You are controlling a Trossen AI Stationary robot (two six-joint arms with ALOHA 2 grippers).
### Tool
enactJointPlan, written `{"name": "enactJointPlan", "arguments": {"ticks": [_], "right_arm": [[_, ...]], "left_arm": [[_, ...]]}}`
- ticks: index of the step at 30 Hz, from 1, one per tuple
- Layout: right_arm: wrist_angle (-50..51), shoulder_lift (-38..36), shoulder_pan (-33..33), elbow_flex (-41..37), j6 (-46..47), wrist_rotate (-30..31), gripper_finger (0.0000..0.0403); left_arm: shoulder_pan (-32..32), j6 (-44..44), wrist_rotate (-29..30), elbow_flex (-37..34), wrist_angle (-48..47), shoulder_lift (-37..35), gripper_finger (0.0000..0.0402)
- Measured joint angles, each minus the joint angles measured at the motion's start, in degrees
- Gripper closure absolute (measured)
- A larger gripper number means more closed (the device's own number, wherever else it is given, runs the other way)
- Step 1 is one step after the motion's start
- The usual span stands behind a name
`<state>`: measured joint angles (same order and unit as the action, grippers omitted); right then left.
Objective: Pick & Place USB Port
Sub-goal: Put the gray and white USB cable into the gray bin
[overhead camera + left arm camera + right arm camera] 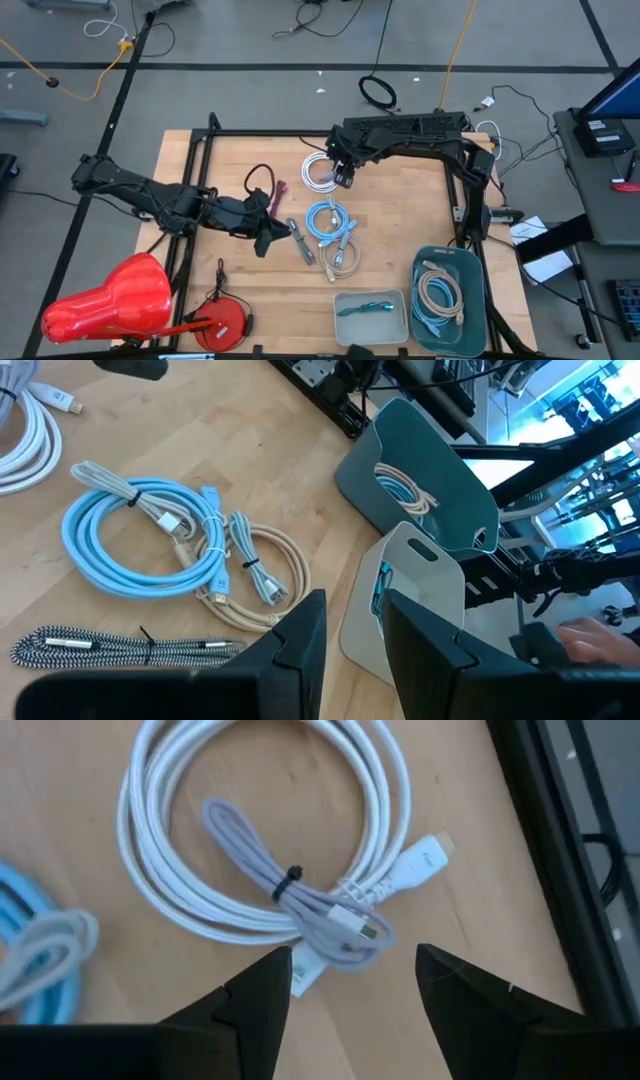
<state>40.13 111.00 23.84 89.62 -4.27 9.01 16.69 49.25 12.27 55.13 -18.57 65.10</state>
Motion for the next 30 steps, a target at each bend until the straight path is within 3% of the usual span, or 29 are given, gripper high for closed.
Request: {"name": "enactJointPlan", "arguments": {"ticks": [11, 17, 26, 30], "right_arm": [[1.7, 0.0, 2.7, 0.0, 13.7, -3.6, 0.0204], [1.8, 0.0, 4.2, 0.0, 22.7, -12.1, 0.0207], [3.7, 0.0, 4.4, 0.0, 26.3, -13.9, 0.0207], [2.7, 0.0, 4.4, 0.0, 28.6, -17.9, 0.0206]], "left_arm": [[1.3, 0.4, 1.1, 0.0, 0.0, 0.0, 0.03], [2.5, 0.6, 3.1, 0.0, 0.0, 0.0, 0.03], [2.6, 0.7, 3.3, 0.0, 0.0, 0.0, 0.03], [2.6, 0.7, 3.3, 0.0, 0.3, 0.0, 0.03]]}}
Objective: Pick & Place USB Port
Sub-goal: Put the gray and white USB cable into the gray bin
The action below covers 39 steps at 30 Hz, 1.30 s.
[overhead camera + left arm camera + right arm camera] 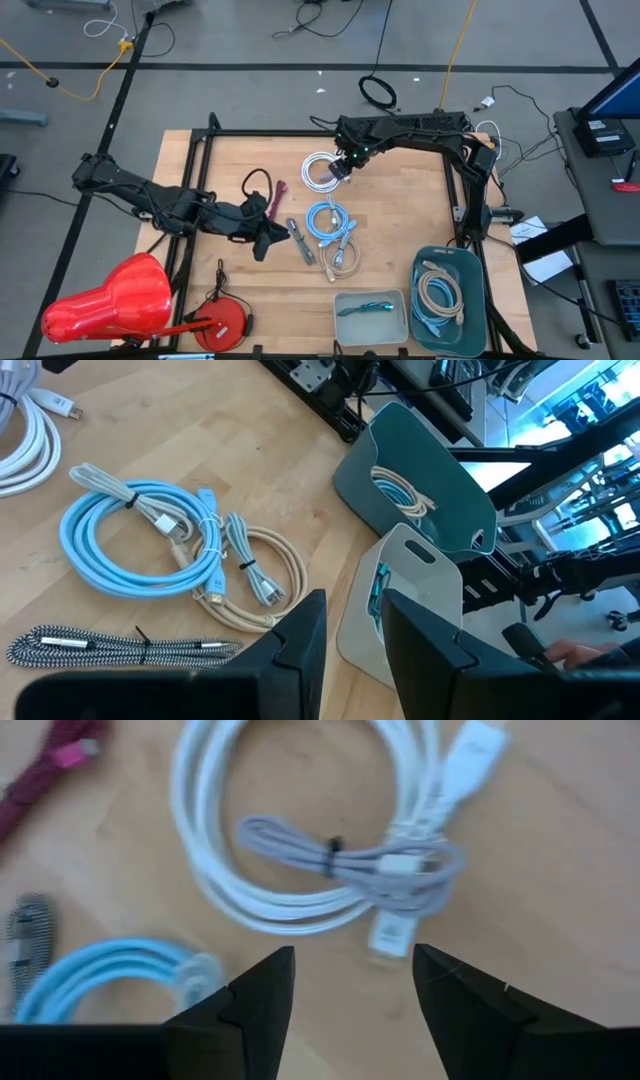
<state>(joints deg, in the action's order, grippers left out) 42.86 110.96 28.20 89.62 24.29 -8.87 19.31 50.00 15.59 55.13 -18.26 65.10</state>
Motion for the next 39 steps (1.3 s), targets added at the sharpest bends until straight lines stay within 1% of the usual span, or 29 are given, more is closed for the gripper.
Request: {"name": "enactJointPlan", "arguments": {"ticks": [4, 10, 12, 14, 16, 18, 19, 21, 23, 24, 27, 30, 34, 37, 39], "right_arm": [[-0.1, 0.0, 0.0, 0.0, 0.4, -1.9, 0.0207], [-0.2, 0.0, -0.2, 0.0, 0.0, -1.9, 0.0206], [-0.1, 0.0, -0.4, 0.0, -0.1, -1.9, 0.0206], [0.5, 0.0, -0.8, 0.0, -0.2, -1.9, 0.0206], [0.9, 0.0, -1.6, 0.0, -1.0, -1.9, 0.0206], [1.0, 0.0, -2.5, 0.0, -1.5, -1.9, 0.0206], [1.1, 0.0, -2.9, 0.0, -1.7, -1.9, 0.0206], [1.1, 0.0, -3.8, 0.0, -2.1, -1.9, 0.0206], [1.0, 0.0, -4.6, 0.0, -2.4, -1.8, 0.0206], [0.9, 0.0, -4.9, 0.0, -2.6, -1.6, 0.0206], [0.8, 0.0, -5.4, 0.0, -3.6, -1.6, 0.0206], [1.9, 0.0, -5.4, 0.0, -2.9, -1.8, 0.0206], [4.6, -0.8, -5.7, 0.0, -2.7, -4.5, 0.0206], [5.3, -2.5, -7.0, 0.0, -3.8, -4.9, 0.0206], [5.8, -4.1, -8.3, -0.1, -4.6, -4.9, 0.0206]], "left_arm": [[0.0, -0.2, 0.0, 0.0, 0.0, 0.0, 0.03], [0.0, -0.8, 0.1, 0.0, 0.0, 0.0, 0.03], [0.0, -0.4, 1.2, 0.0, -0.6, 0.0, 0.03], [-0.9, 1.9, 3.5, 0.0, -3.5, 0.0, 0.03], [-2.9, 4.5, 6.8, 0.0, -8.8, 0.0, 0.03], [-6.0, 5.2, 9.3, 0.0, -15.0, 0.1, 0.03], [-8.0, 4.5, 9.9, 0.0, -17.7, 0.6, 0.03], [-13.4, 0.0, 9.5, 0.0, -21.0, 2.2, 0.03], [-19.3, -6.8, 7.0, 0.0, -21.4, 4.4, 0.03], [-22.5, -9.8, 4.7, 0.0, -20.5, 5.7, 0.03], [-30.6, -16.6, -3.5, 0.0, -15.9, 10.2, 0.03], [-36.2, -21.8, -8.9, 0.0, -8.6, 14.6, 0.03], [-40.5, -27.8, -14.8, 0.0, 0.2, 20.5, 0.03], [-42.1, -30.9, -18.0, 0.4, 3.7, 25.0, 0.03], [-42.9, -32.1, -19.6, 1.6, 4.3, 28.5, 0.03]]}}
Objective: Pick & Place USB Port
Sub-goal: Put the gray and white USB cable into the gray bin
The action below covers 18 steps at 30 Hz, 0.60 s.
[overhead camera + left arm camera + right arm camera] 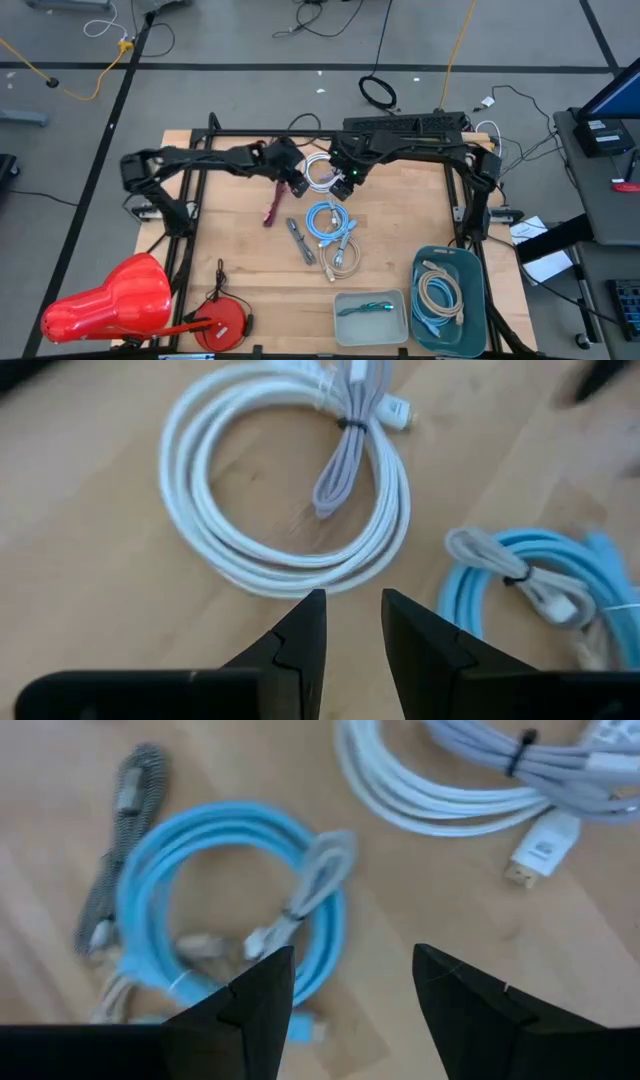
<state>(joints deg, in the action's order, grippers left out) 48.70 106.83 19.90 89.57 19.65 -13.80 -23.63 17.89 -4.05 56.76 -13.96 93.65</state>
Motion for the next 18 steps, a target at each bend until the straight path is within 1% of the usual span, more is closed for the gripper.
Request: {"name": "enactJointPlan", "arguments": {"ticks": [4, 8, 11, 13, 15, 18], "right_arm": [[0.4, -4.5, -2.5, 0.0, -0.3, 0.0, 0.0206], [1.1, -10.0, -5.4, 0.0, 1.2, 0.5, 0.0206], [1.2, -14.3, -7.4, 0.0, 2.5, 4.0, 0.0206], [1.7, -17.2, -8.3, 0.0, 3.5, 6.6, 0.0206], [1.6, -19.5, -9.1, 0.0, 4.7, 8.8, 0.0206], [2.6, -22.9, -10.1, 0.0, 6.6, 11.9, 0.0206]], "left_arm": [[-1.3, -0.3, -4.5, 4.7, 0.1, 7.0, 0.03], [-0.9, -3.4, -4.7, 11.8, -2.5, 12.1, 0.03], [0.1, -7.0, -1.0, 17.2, -4.7, 14.0, 0.03], [0.3, -9.1, 0.4, 20.4, -6.0, 15.5, 0.03], [0.0, -10.0, 0.6, 22.8, -7.6, 17.1, 0.03], [-0.6, -10.1, -1.4, 25.5, -9.1, 20.2, 0.03]]}}
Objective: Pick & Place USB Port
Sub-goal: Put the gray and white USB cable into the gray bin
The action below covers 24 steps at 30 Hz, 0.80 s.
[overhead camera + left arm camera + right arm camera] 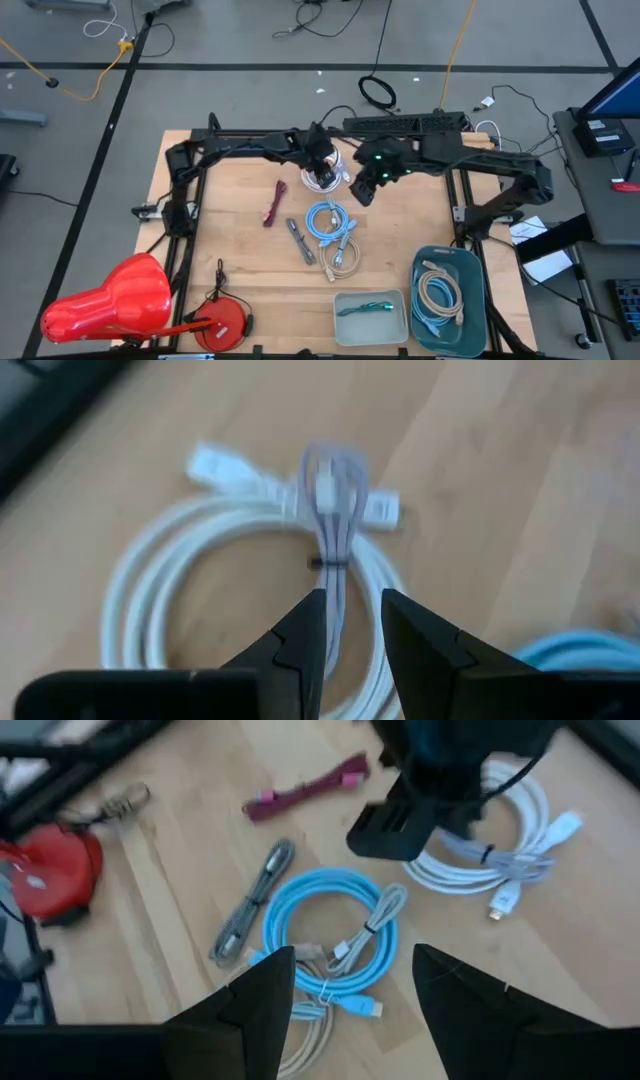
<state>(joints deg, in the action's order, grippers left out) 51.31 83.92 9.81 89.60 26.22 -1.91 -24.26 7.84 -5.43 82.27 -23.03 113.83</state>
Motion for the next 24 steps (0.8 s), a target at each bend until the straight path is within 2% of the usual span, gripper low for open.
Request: {"name": "enactJointPlan", "arguments": {"ticks": [9, 12, 14, 18, 24], "right_arm": [[2.3, -7.6, -2.2, 0.0, 3.1, 9.6, 0.0206], [2.3, -8.7, -2.2, 0.0, 3.1, 11.2, 0.0206], [2.2, -8.8, -2.2, 0.0, 3.1, 11.9, 0.0206], [2.2, -8.8, -2.2, -0.1, 3.1, 12.4, 0.0206], [0.2, -8.8, -2.2, -3.8, 6.1, 12.4, 0.0206]], "left_arm": [[-0.5, -2.1, -1.9, 1.0, -5.6, 6.2, 0.0299], [-0.3, -2.7, 0.8, 1.0, -4.6, 6.2, 0.0302], [-0.3, -2.0, 1.6, 1.1, -2.9, 6.2, 0.0318], [-1.2, -0.3, 0.6, 1.5, -2.6, 6.2, 0.0386], [-1.4, 3.2, -2.7, 1.5, -3.0, 5.4, 0.0397]]}}
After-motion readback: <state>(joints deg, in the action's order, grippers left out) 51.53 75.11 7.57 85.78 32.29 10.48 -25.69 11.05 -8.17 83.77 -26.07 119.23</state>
